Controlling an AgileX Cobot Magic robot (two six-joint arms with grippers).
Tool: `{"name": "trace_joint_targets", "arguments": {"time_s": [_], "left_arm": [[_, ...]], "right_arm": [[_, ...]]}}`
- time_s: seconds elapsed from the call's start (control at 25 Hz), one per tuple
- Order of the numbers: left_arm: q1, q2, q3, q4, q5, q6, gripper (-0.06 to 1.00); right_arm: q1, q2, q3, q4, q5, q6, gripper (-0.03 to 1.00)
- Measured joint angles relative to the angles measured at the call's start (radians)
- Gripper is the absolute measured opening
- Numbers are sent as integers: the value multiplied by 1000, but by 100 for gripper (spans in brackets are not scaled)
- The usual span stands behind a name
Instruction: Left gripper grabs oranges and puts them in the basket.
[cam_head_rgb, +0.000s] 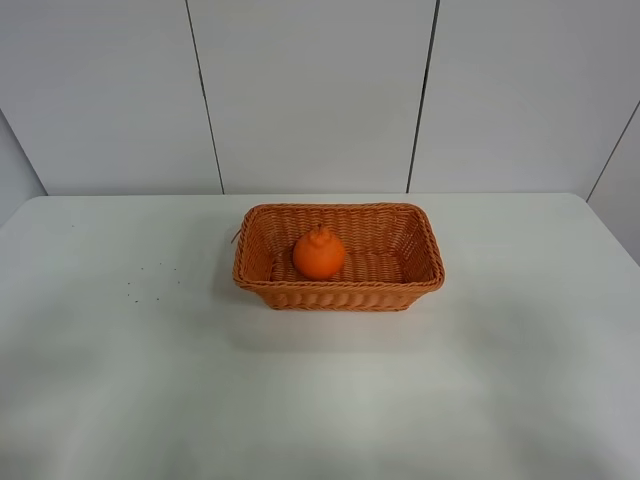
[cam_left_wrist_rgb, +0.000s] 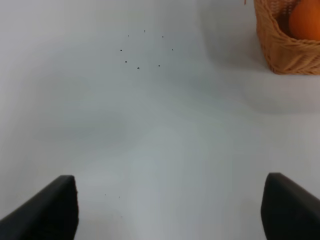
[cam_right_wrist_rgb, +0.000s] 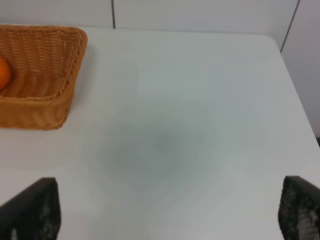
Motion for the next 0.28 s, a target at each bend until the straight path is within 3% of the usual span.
{"name": "trace_joint_targets", "arguments": {"time_s": [0.28], "left_arm": [[0,0,0,0,0,-2,85]], "right_arm": [[0,0,0,0,0,0,69]]}}
